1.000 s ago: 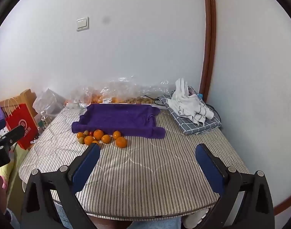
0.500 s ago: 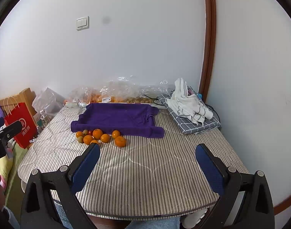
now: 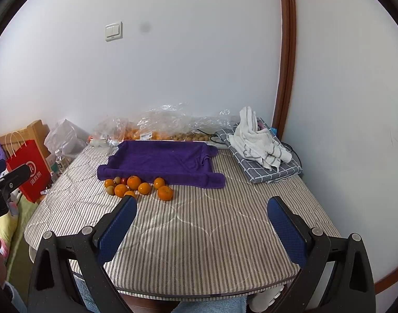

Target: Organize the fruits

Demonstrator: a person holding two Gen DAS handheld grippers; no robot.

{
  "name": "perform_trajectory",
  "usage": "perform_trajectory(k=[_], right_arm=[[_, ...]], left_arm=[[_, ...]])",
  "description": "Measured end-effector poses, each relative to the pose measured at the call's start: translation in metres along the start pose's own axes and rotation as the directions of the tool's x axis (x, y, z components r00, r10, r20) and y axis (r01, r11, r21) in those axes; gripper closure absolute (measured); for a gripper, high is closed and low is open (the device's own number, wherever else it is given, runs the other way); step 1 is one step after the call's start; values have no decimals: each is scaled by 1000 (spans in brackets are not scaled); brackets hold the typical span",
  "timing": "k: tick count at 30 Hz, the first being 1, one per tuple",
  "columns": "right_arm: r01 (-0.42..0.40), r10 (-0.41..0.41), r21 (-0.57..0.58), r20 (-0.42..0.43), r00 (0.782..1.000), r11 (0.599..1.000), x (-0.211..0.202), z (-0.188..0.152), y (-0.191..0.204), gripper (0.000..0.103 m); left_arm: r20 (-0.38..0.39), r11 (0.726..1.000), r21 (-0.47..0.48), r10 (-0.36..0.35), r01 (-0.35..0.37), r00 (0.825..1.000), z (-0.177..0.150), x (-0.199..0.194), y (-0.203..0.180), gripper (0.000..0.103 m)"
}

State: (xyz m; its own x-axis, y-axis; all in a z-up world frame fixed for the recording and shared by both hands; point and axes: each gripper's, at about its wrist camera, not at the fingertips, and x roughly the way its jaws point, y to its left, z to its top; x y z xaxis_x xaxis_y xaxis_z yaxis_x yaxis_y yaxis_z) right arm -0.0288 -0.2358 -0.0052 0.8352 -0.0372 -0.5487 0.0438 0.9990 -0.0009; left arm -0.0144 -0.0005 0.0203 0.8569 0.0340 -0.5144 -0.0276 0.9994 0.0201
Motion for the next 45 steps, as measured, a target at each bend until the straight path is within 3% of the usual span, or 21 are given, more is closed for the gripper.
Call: perform_trajectory(k=[31, 45], right_arm=[[16, -16, -5, 15, 1000, 1000, -4, 1, 2, 4], [21, -21, -20, 14, 1000, 1000, 23, 0, 17, 4]], left_arm=[[9, 1000, 3, -11, 11, 1000, 3, -4, -5, 0], [-14, 999, 34, -23, 23, 1000, 0, 37, -8, 0]])
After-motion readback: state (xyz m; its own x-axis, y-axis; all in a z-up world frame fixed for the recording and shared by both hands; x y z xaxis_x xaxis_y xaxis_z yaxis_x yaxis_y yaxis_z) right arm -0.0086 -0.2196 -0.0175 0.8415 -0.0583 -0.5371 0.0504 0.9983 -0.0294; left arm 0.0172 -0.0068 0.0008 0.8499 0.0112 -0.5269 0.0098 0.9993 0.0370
